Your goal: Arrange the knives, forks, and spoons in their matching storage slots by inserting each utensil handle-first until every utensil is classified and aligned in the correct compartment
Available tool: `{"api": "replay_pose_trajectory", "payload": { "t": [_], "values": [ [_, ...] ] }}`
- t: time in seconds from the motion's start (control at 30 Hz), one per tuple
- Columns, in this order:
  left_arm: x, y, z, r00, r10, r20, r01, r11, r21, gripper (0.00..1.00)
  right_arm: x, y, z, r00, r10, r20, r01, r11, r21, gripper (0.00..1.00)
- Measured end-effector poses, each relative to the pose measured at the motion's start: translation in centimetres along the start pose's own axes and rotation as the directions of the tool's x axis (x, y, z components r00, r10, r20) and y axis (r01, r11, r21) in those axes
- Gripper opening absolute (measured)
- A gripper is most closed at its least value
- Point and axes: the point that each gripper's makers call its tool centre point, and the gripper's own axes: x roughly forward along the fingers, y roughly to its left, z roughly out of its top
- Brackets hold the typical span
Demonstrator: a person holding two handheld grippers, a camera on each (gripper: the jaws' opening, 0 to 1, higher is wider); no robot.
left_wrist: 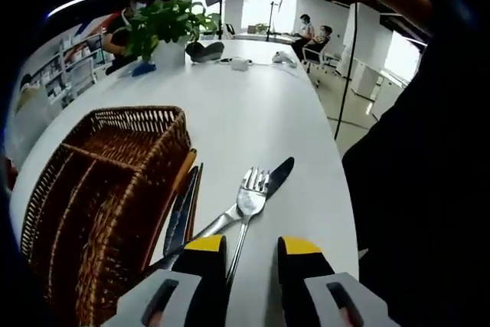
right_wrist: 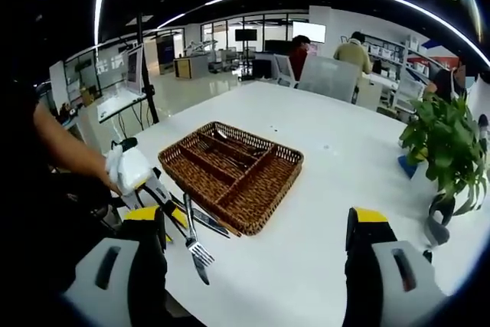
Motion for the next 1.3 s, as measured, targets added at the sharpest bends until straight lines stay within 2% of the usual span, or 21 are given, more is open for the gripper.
{"api": "replay_pose_trajectory", "payload": {
  "t": [0.17, 0.33, 0.4, 0.5, 0.6, 0.8, 0.97, 1.03, 1.3],
  "values": [
    [0.7, 0.1, -0.1, 1.000, -0.006, -0.014, 0.006, 1.000, 0.006, 0.19, 0.4, 1.4, 0.7, 0.999, 0.036, -0.003, -0.036, 0.998, -0.046, 0.99],
    [1.0, 0.0, 0.4, 1.000, -0.017, 0.005, 0.017, 1.000, 0.021, 0.17, 0.4, 1.6, 0.6, 0.999, 0.042, -0.007, -0.043, 0.998, -0.053, 0.99],
    [1.2, 0.2, 0.7, 1.000, -0.014, 0.022, 0.013, 0.998, 0.065, 0.14, 0.3, 1.6, 0.6, 0.999, 0.043, -0.009, -0.043, 0.998, -0.053, 0.99],
    [1.3, 0.3, 0.5, 1.000, -0.017, 0.018, 0.016, 0.998, 0.059, 0.09, 0.1, 1.6, 0.5, 0.999, 0.042, -0.007, -0.042, 0.998, -0.051, 0.99],
    [1.4, 0.8, 0.6, 1.000, -0.009, 0.021, 0.007, 0.994, 0.111, 0.04, 0.0, 1.5, 0.4, 0.999, 0.039, -0.006, -0.039, 0.998, -0.048, 0.99],
    [1.5, 0.6, 0.6, 1.000, -0.012, 0.026, 0.007, 0.983, 0.186, 0.03, -0.1, 1.1, 0.2, 0.999, 0.032, -0.011, -0.032, 0.999, -0.040, 0.99],
    [1.5, 0.6, 0.6, 0.999, -0.011, 0.032, 0.005, 0.984, 0.178, 0.02, 0.1, 1.0, 0.0, 0.999, 0.029, -0.015, -0.030, 0.999, -0.038, 0.99],
    [1.5, 0.7, 0.7, 1.000, 0.011, 0.017, -0.014, 0.977, 0.211, 0.01, 0.1, 1.0, 0.1, 0.999, 0.029, -0.014, -0.029, 0.999, -0.038, 0.99],
    [0.8, 0.4, 0.9, 1.000, -0.016, 0.012, 0.013, 0.983, 0.182, 0.00, 0.2, 0.9, 0.2, 1.000, 0.025, -0.010, -0.025, 0.999, -0.034, 0.99]
  ]
}}
